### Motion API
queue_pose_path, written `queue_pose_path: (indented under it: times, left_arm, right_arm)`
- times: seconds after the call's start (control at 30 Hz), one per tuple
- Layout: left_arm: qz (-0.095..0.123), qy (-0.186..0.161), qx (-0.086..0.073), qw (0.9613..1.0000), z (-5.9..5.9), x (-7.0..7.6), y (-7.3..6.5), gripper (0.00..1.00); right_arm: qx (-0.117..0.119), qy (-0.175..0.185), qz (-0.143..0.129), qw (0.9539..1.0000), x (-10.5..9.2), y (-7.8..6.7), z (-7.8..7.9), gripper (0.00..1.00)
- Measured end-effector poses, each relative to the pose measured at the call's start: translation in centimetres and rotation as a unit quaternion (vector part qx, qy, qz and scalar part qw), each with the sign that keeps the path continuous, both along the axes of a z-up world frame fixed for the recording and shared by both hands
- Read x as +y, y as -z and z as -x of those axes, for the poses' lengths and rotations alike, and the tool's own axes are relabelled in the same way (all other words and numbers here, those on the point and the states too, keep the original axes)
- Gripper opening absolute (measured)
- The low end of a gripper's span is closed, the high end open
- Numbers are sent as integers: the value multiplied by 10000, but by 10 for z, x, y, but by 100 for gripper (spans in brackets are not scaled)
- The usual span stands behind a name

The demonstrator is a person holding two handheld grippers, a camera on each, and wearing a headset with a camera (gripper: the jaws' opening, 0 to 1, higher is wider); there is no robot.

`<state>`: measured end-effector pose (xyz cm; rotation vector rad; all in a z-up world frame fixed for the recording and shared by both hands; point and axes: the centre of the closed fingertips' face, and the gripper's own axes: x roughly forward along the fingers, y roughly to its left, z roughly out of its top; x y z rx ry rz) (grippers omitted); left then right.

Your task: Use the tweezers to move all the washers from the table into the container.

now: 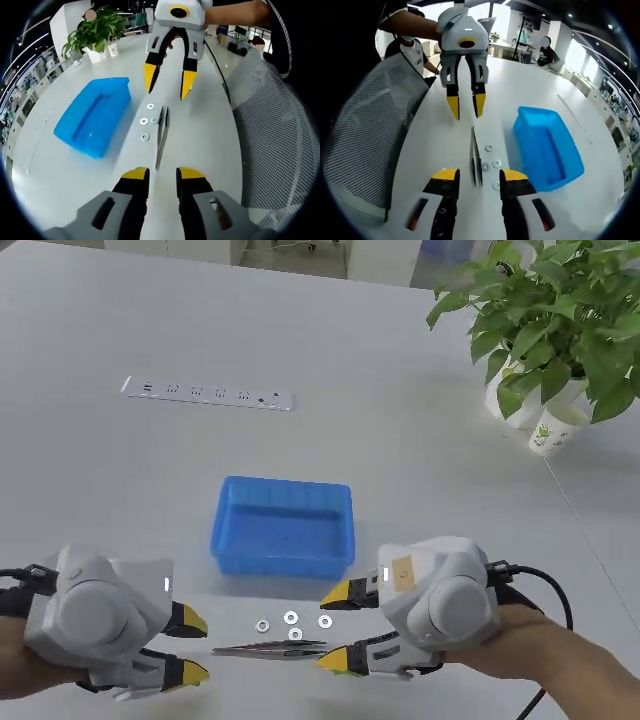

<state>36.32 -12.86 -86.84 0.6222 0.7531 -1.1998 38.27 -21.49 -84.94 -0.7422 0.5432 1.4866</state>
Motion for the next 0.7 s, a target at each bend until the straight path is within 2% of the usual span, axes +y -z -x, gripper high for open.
queue_pose_path:
  times: [0.37,0.57,0.7]
  left_arm:
    - [-164,107,12,9998,-9,-6,8,19]
    - [-297,204,91,9993,-10,-8,15,15]
    - [-378,309,90,9988,-9,-7,18,12]
  right_arm:
    - [22,-354,259,9990,13,17,5,28]
    - [46,-462,333,9984,18,23,5,25]
    - [65,-518,366,9980,23,27,4,23]
